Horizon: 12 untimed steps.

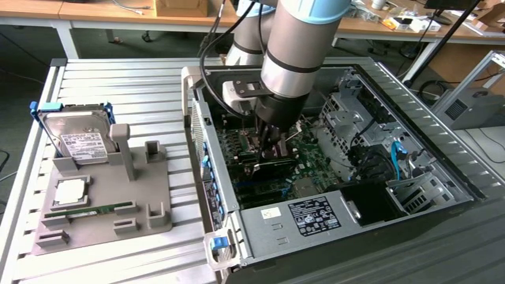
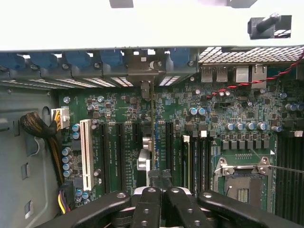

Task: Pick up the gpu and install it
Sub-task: 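Press down on the gpu until it lock into place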

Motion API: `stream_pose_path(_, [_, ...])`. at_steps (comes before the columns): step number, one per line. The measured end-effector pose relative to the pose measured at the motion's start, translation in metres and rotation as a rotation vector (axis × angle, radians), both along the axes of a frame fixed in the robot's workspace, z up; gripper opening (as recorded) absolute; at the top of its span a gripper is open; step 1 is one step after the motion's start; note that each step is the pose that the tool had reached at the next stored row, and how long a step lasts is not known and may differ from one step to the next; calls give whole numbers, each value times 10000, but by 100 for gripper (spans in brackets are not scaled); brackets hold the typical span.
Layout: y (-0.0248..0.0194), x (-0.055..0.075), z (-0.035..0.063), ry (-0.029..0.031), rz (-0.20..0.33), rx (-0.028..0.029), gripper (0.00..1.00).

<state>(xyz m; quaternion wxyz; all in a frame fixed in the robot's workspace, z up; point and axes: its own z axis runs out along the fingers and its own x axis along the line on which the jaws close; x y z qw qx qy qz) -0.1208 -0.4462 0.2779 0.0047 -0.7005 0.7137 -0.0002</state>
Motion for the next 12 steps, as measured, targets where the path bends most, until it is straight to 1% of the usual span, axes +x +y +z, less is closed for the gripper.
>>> stream_pose_path(3, [2, 0, -1, 0, -1, 1, 11])
stream_pose_path(5, [6, -1, -2, 0, 0, 13, 11])
stream_pose_path(10, [9, -1, -5, 0, -2, 68, 11])
stream_pose_path(12, [8, -1, -7, -1, 0, 102, 11])
